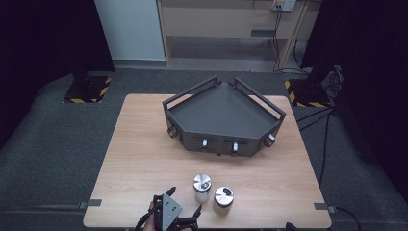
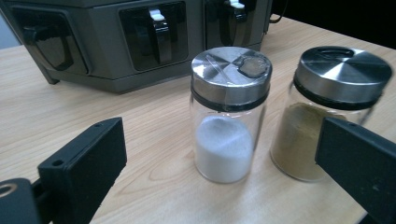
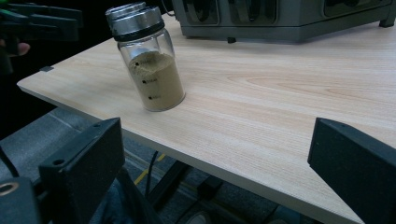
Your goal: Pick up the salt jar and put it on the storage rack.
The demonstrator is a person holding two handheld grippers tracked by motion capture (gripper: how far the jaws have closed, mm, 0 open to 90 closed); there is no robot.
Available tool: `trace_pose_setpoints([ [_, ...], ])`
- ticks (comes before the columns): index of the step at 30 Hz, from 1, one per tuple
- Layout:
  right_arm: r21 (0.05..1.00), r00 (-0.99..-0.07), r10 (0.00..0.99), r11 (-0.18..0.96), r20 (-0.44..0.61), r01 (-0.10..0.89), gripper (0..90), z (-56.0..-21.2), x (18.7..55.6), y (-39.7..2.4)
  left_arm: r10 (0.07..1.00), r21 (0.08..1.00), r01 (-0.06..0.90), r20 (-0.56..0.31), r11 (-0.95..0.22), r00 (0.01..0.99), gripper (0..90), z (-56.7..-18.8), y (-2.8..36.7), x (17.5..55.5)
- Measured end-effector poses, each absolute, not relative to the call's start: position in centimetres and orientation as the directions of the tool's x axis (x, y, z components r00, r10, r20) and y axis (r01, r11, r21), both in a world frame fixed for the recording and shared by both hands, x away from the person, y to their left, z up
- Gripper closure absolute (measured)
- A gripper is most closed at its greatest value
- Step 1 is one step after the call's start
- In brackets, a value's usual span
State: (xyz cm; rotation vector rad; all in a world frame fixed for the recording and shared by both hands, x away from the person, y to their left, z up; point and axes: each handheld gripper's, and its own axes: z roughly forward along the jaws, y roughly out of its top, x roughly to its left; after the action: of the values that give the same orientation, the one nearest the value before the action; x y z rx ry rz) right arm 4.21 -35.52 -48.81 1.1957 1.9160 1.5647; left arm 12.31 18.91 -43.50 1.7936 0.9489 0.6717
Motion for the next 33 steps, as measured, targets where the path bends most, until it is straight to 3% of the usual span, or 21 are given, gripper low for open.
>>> trace_pose_setpoints([
  [21, 0.928, -0.556, 0.804, 0.018, 0.208, 0.373, 4.3, -49.0, 4.6, -35.7, 0.83, 0.926, 0.301, 0.024, -0.228, 0.557, 1.8, -45.6, 16.9, 15.8],
  [33, 0.925, -0.556, 0.804, 0.02, 0.211, 0.38, 4.3, -49.1, 4.7, -35.9, 0.821, 0.93, 0.308, -0.011, -0.202, 0.571, 17.4, -46.7, 16.8, 17.3],
])
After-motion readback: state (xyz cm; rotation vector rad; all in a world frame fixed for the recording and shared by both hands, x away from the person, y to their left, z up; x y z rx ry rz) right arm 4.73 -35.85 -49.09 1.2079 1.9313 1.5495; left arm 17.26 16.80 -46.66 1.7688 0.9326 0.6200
